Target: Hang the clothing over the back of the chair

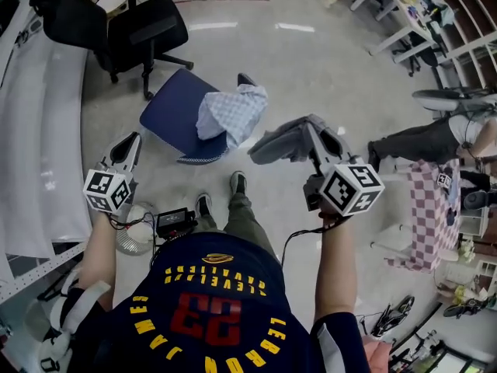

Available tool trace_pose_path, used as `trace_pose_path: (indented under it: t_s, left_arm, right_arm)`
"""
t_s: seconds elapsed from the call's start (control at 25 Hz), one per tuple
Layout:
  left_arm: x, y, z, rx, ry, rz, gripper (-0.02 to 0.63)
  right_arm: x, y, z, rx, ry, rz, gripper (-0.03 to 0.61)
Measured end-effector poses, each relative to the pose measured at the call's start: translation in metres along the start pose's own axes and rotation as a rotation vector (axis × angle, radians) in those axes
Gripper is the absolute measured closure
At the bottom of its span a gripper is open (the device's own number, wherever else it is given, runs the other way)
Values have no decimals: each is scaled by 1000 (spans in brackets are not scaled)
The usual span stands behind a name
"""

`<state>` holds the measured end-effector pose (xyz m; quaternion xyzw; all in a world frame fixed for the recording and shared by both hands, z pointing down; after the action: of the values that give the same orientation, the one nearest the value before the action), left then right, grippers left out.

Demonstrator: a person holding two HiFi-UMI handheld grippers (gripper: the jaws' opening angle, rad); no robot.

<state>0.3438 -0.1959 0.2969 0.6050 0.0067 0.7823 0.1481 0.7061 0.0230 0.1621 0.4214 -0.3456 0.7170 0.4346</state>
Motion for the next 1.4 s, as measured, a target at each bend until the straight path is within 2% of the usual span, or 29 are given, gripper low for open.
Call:
trace_pose_path:
  t_s: [0.32,0.56,0.88,1.16,1.4]
  left_arm:
    - [-6,17,2,-83,-7,-33,592]
    - [-10,31,5,-133,-18,-63,592]
    - [-4,33,-14,-239,-37,-100,592]
    - [14,32,-50,-351,-31,-149,592]
    - [34,25,-73,-428,-16,-198,592]
  right_arm:
    - [-21,32,47,-151,5,-31,546]
    - [-48,45,81,-229,4,-17,546]
    - [-86,86,126,-358,-8,-95,546]
    - [-82,137,170,-468,47,-154,546]
    - [-45,160,229,-491,160,-162,546]
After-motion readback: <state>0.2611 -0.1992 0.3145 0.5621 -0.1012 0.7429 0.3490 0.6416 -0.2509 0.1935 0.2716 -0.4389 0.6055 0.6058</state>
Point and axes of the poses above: the fingertips, and each gripper's own axes: z forward along the fingers, y to its left, x out of its underside, the point moved 3 cm from there along -z, backward along the fingers, and after that the axes turned 15 degrees about x, right-handed, at the moved point
